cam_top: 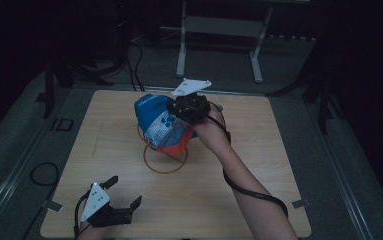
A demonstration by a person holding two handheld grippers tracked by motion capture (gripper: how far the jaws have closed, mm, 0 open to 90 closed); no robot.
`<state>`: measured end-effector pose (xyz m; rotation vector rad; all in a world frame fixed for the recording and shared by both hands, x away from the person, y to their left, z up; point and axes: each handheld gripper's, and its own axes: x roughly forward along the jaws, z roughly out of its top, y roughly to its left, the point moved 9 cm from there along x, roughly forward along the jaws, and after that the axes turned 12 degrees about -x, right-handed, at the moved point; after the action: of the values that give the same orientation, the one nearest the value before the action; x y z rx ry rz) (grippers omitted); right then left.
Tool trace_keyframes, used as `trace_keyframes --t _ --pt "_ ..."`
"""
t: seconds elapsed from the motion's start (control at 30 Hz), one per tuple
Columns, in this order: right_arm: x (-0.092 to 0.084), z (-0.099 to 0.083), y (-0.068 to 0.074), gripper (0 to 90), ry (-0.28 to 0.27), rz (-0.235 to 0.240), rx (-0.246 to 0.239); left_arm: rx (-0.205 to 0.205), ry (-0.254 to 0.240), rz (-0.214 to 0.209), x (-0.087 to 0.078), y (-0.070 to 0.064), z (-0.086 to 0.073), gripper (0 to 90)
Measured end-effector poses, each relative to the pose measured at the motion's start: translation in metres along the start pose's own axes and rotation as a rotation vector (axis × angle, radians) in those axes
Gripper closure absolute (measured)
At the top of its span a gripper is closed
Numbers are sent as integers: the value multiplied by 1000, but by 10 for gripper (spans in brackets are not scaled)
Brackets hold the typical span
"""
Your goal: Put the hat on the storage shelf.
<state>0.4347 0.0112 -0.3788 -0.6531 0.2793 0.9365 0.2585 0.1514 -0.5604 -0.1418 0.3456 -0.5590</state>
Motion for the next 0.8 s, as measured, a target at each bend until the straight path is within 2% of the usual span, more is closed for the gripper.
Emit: trace_keyframes --t 0.13,0.27,0.6,0.8 --pt "2 -8 0 899 13 2 15 1 7 -4 1 0 -1 5" --pt "5 -14 1 845 11 37 37 -5 8 -6 1 0 -2 6" --pt "2 -16 -5 690 5 16 52 -1 20 -10 4 -1 -5 6" --pt "-5 -18 -6 659 -11 20 59 -3 19 -10 4 0 -4 6"
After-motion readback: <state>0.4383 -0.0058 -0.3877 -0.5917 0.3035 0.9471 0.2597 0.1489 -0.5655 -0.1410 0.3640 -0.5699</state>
